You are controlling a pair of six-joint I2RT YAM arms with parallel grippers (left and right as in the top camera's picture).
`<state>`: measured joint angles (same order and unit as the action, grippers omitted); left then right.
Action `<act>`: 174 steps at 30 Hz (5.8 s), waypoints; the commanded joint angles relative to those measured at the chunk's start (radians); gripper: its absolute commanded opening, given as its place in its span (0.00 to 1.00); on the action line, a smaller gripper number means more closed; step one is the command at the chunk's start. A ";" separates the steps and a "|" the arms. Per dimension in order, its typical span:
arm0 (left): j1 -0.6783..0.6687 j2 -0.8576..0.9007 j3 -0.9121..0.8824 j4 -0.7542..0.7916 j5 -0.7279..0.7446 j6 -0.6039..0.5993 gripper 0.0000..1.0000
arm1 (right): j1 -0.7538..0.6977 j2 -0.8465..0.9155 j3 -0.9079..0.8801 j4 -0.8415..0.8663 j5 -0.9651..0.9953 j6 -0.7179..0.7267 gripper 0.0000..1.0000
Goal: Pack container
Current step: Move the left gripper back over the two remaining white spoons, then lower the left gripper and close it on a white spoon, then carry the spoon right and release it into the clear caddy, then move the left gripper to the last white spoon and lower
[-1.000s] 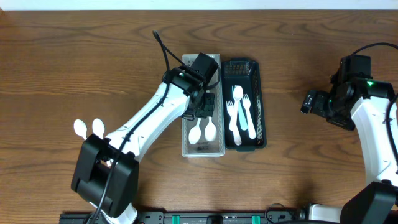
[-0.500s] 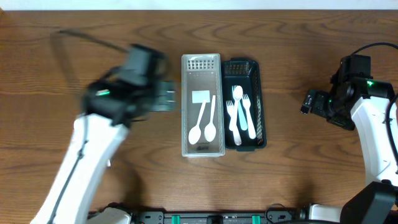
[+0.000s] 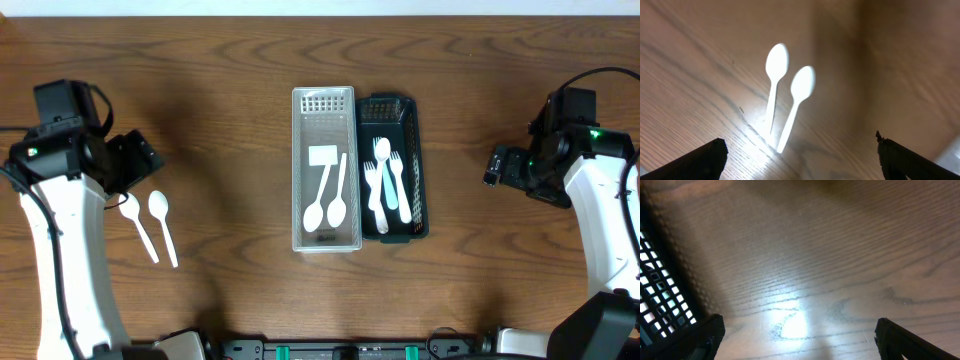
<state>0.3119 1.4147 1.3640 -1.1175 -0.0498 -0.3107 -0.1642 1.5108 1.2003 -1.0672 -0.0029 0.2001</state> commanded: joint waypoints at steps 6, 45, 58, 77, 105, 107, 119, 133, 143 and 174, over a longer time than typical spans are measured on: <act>0.037 0.160 -0.156 0.107 0.055 -0.005 0.98 | -0.003 -0.002 -0.002 -0.011 -0.001 -0.018 0.99; 0.031 0.417 -0.332 0.368 0.119 0.040 0.47 | -0.003 -0.002 -0.002 -0.026 -0.001 -0.022 0.99; 0.031 0.417 -0.332 0.365 0.118 0.040 0.12 | -0.003 -0.002 -0.002 -0.029 -0.001 -0.022 0.99; 0.017 0.399 -0.301 0.312 0.118 0.044 0.06 | -0.003 -0.002 -0.002 -0.028 -0.001 -0.022 0.99; -0.923 0.219 0.095 0.253 0.117 -0.028 0.06 | -0.003 -0.002 -0.002 -0.029 -0.010 -0.021 0.99; -0.926 0.287 0.095 0.266 0.117 -0.028 0.06 | -0.003 -0.002 -0.002 -0.029 -0.010 -0.021 0.99; -0.920 0.430 0.098 0.274 0.117 0.010 0.42 | -0.003 -0.002 -0.002 -0.035 -0.009 -0.022 0.99; -0.495 -0.076 0.127 0.098 0.034 0.096 0.98 | -0.003 -0.002 -0.002 -0.034 -0.009 -0.022 0.99; 0.148 -0.136 0.011 -0.011 0.071 0.091 0.98 | -0.003 -0.002 -0.002 -0.032 -0.009 -0.022 0.99; 0.241 0.456 -0.316 0.420 0.162 0.090 0.98 | -0.003 -0.002 -0.002 -0.044 -0.009 -0.026 0.99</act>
<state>0.5484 1.8271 1.0515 -0.7044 0.0990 -0.2287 -0.1642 1.5108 1.1988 -1.1095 -0.0082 0.1894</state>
